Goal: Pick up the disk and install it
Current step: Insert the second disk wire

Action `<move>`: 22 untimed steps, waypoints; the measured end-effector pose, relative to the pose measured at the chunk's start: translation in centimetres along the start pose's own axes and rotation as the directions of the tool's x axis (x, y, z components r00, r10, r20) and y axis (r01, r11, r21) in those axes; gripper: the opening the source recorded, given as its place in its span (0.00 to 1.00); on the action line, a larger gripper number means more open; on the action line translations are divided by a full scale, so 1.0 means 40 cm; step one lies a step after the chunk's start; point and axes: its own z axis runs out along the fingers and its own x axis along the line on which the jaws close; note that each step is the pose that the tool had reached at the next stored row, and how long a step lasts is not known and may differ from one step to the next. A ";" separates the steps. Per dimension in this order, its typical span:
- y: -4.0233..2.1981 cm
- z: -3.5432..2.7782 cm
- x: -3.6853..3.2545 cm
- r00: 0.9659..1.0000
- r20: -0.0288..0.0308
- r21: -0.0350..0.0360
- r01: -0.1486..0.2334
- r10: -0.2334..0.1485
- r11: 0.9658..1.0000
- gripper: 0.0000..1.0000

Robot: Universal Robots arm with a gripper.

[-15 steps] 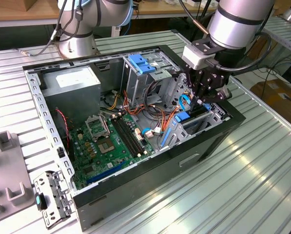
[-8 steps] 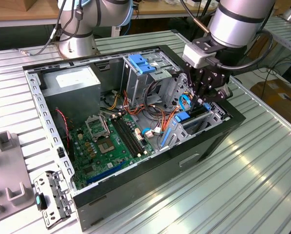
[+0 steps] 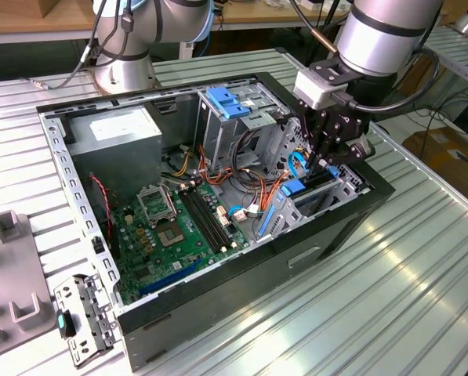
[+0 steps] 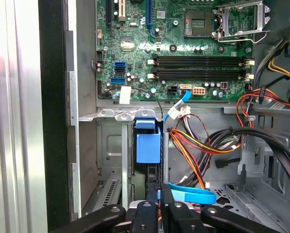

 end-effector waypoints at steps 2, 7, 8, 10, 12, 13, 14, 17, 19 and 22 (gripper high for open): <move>0.000 0.000 0.000 1.000 0.000 0.000 0.000 0.000 1.000 0.18; 0.000 -0.001 0.000 1.000 0.000 0.000 0.000 0.000 1.000 0.18; 0.000 -0.001 0.000 1.000 0.000 0.000 0.000 0.000 1.000 0.18; 0.000 -0.001 0.000 1.000 0.000 0.000 0.000 0.000 1.000 0.18; 0.000 -0.001 0.000 1.000 0.000 0.000 0.000 0.000 1.000 0.18; 0.000 -0.001 0.000 1.000 0.000 0.000 0.000 0.000 1.000 0.18; 0.000 -0.001 0.000 1.000 0.000 0.000 0.000 0.000 1.000 0.18; -0.001 -0.012 0.000 1.000 0.000 0.000 0.000 0.000 1.000 0.18; -0.001 -0.014 0.000 1.000 0.001 0.000 0.000 0.000 1.000 0.18; -0.001 -0.015 0.000 1.000 0.001 0.000 0.000 0.000 1.000 0.18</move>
